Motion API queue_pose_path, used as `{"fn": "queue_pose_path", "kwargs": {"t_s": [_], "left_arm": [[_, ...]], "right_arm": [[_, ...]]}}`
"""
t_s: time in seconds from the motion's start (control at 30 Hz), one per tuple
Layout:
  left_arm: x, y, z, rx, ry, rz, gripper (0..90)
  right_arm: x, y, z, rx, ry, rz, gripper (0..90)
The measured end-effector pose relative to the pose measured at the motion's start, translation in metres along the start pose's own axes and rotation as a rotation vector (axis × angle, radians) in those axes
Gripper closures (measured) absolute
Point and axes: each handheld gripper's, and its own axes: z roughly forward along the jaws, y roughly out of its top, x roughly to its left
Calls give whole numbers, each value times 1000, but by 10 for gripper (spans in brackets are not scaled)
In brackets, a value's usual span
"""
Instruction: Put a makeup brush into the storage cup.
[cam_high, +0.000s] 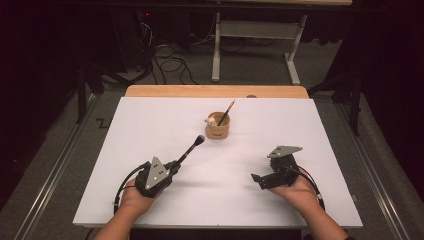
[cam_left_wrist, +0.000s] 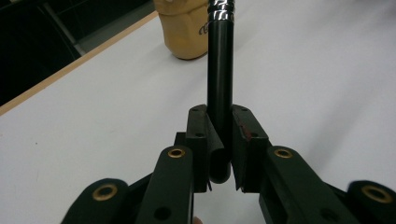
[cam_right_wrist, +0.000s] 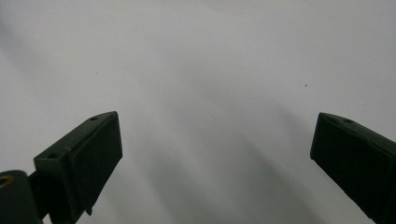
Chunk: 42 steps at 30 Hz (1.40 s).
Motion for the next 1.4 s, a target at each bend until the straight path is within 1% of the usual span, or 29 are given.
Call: {"fn": "queue_pose_path", "kwargs": {"t_s": [0.2, 0.23, 0.3, 0.33, 0.43, 0.5, 0.53, 0.57, 0.63, 0.83, 0.93, 1.0, 1.03, 1.07, 1.1, 1.2, 1.27, 1.4], "left_arm": [[3, -2, 0, -16, -9, -52, 789], [4, -2, 0, -18, -11, -61, 789], [5, -2, 0, -20, -12, -75, 789], [6, -3, 0, -23, -16, -85, 789], [8, -4, 0, -30, -20, -112, 789], [9, -4, 0, -31, -28, -133, 789], [10, -5, 0, -36, -28, -139, 789], [10, -5, 0, -36, -28, -146, 789], [10, -5, 1, -39, -33, -159, 789], [10, -5, 2, -49, -46, -183, 789], [10, -5, 1, -61, -57, -199, 789], [9, -4, 1, -67, -61, -211, 789], [10, -4, 2, -82, -65, -202, 789], [9, -4, 1, -72, -68, -223, 789], [9, -4, 1, -74, -71, -228, 789], [7, -3, 0, -75, -73, -226, 789], [6, -2, 1, -78, -79, -238, 789], [5, 0, 2, -72, -84, -249, 789]], "right_arm": [[-1, -5, -2, -47, -17, 22, 31], [-2, -6, -2, -63, -19, 25, 31], [-1, -8, -2, -68, -27, 27, 32], [-1, -9, -2, -73, -31, 19, 32], [-1, -11, -2, -92, -30, 36, 32], [-1, -12, -2, -111, -32, 37, 32], [0, -13, -2, -121, -33, 48, 32], [-1, -14, -2, -138, -31, 46, 34], [-1, -15, -3, -150, -19, 64, 34], [0, -17, -4, -205, -16, 72, 34], [0, -18, -8, -257, -18, 69, 34], [0, -18, -12, -290, -16, 77, 34], [0, -18, -13, -301, -15, 76, 34], [0, -18, -14, -306, -17, 76, 34], [-1, -18, -14, -314, -17, 69, 34], [-1, -18, -16, -338, -15, 76, 34], [0, -18, -18, -354, -14, 70, 34], [0, -18, -18, -365, -9, 68, 34]]}}
